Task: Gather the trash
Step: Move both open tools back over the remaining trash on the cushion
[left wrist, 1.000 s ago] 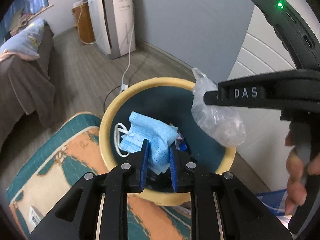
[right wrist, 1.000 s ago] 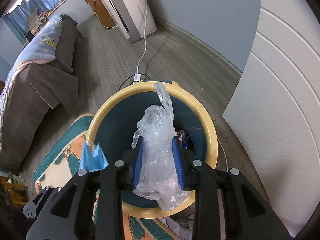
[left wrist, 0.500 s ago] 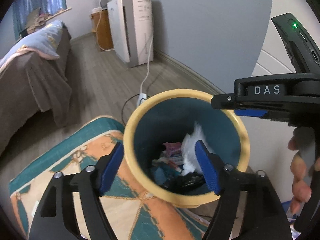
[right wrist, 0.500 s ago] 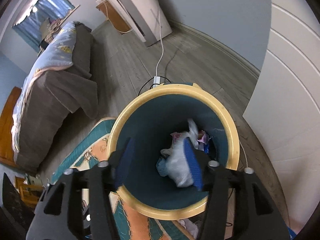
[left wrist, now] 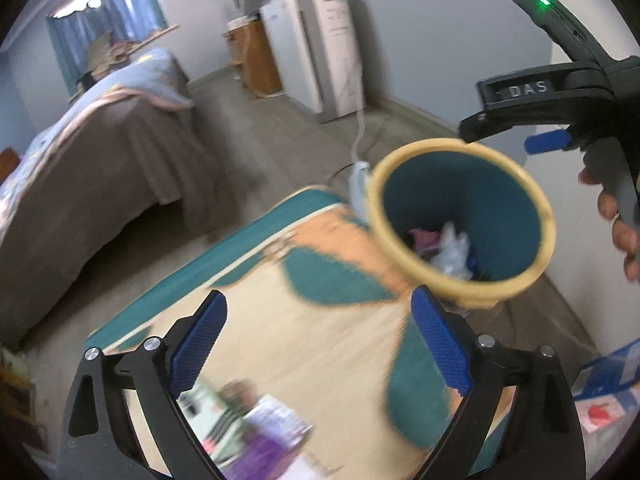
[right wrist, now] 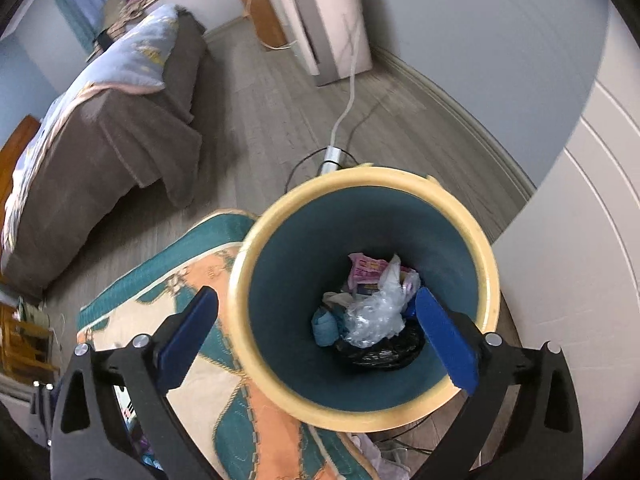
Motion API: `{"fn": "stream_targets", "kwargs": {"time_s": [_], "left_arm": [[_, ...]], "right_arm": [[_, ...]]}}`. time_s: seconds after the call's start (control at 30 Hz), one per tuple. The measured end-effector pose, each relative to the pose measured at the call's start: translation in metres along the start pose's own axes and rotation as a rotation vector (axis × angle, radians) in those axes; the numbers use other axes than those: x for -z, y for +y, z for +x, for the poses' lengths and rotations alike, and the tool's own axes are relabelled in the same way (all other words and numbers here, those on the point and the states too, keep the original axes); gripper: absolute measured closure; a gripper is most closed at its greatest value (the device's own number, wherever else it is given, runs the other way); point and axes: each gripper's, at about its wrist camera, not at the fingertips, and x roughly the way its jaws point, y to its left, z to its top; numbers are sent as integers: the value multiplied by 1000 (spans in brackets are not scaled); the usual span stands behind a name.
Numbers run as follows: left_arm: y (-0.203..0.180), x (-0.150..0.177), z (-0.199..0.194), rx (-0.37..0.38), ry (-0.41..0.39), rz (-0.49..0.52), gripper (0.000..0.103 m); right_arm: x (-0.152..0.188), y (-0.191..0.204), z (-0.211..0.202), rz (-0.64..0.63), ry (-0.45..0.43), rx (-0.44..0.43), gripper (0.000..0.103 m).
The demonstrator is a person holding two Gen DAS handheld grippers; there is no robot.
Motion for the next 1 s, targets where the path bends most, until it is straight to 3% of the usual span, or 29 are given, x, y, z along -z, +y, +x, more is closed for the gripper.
{"fn": "stream_targets", "kwargs": {"time_s": [0.27, 0.43, 0.67, 0.8, 1.0], "left_arm": [[78, 29, -67, -104, -2, -128, 8], [110, 63, -96, -158, 5, -204, 7], [150, 112, -95, -194, 54, -318, 7], [177, 144, -82, -188, 126, -398, 7], [195, 161, -79, -179, 144, -475, 7]], "right_arm": [[16, 59, -39, -104, -58, -64, 6], [44, 107, -52, -183, -42, -101, 6], [95, 153, -48, -277, -5, -62, 6], [118, 164, -39, -297, 14, -17, 6], [153, 193, -24, -370, 36, 10, 6]]}}
